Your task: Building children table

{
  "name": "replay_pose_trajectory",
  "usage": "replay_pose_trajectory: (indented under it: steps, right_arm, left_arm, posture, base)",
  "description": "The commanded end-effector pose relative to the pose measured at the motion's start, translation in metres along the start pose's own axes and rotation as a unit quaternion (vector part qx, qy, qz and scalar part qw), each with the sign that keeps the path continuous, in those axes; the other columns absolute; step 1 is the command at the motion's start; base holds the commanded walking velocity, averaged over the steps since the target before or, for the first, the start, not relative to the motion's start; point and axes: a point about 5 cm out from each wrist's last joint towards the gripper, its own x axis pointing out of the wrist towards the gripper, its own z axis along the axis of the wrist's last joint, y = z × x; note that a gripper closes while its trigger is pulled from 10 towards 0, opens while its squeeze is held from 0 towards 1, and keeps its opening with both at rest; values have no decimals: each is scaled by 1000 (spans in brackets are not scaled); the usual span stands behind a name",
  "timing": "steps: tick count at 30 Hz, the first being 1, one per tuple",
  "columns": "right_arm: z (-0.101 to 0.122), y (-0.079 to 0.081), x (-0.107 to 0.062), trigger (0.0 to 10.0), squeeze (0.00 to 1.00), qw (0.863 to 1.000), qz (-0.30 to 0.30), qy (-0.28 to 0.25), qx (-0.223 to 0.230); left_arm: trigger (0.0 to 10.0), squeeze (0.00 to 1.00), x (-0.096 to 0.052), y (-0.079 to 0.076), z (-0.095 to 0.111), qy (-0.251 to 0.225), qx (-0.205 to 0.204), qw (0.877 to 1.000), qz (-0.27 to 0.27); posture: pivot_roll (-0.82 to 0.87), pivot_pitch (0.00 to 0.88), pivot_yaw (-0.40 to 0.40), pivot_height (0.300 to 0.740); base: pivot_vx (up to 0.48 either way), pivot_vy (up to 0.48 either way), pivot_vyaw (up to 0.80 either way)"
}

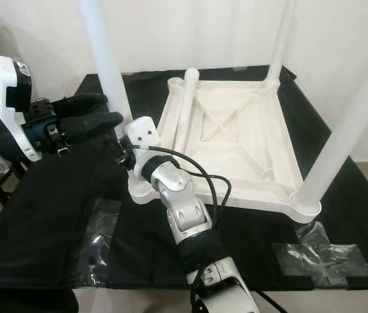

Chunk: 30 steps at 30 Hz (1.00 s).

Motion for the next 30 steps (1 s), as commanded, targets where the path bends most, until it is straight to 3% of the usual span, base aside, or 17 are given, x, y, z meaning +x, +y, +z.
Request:
replay_pose_trajectory:
  steps: [1, 8, 19, 26, 30]
  right_arm:
    - [-38, 34, 6, 0, 0, 996, 32, 78, 39]
    - [-26, 44, 4, 0, 0, 997, 21, 72, 35]
    - [-20, 54, 2, 0, 0, 997, 14, 65, 41]
    - [-18, 55, 3, 0, 0, 997, 18, 61, 43]
    - [-17, 57, 1, 0, 0, 997, 20, 64, 45]
  left_arm:
    - [10000, 0, 3, -3, -1, 4, 0, 1000, -11]
    - [10000, 0, 12, 6, -10, 21, -15, 999, 22]
    - [10000, 0, 26, 12, -7, 6, -30, 999, 28]
    - [10000, 0, 24, 15, -8, 6, -33, 999, 38]
    - [10000, 0, 15, 19, -11, 9, -41, 998, 55]
  posture:
    - [49, 134, 77, 740]
    - [36, 123, 93, 740]
    - [27, 123, 112, 740]
    - [27, 126, 112, 740]
    - [32, 129, 108, 740]
  base:
    - [0, 0, 0]
    - [0, 0, 0]
    - [0, 0, 0]
    - [0, 0, 0]
    - [0, 0, 0]
